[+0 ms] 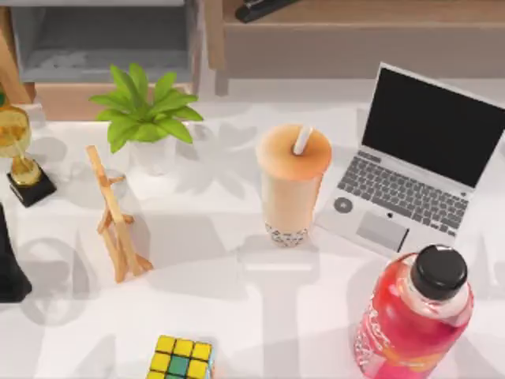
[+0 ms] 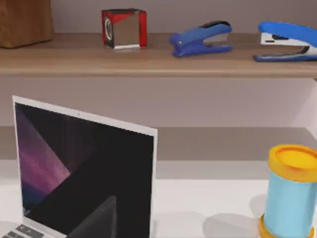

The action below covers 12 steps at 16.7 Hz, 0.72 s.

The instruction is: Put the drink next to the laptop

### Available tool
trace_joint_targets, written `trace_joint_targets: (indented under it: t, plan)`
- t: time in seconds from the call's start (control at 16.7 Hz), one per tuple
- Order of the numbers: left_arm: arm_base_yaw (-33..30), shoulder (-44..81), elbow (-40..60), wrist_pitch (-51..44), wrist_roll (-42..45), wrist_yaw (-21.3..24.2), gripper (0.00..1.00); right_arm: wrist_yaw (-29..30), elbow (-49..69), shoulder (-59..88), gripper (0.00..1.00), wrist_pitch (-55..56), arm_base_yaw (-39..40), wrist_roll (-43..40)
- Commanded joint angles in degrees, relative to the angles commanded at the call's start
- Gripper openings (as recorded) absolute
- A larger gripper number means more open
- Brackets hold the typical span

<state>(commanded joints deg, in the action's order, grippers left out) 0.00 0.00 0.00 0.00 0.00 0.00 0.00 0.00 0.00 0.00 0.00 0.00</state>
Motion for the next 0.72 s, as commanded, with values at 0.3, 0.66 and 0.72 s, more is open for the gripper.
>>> trace_joint_targets:
  t: [0.3,0.66,0.72]
  plan:
    - [0.0,0.0,0.0,0.0,0.0,0.0,1.00,2.8,3.1,3.5,1.00,-1.7,2.9,0.8]
    - [0.0,0.0,0.0,0.0,0.0,0.0,1.00,16.8,23.4,26.5,1.00,-10.0,19.3,8.0]
    - [0.0,0.0,0.0,0.0,0.0,0.0,1.00,19.5,28.1,32.3,1.00,-11.6,22.8,10.1]
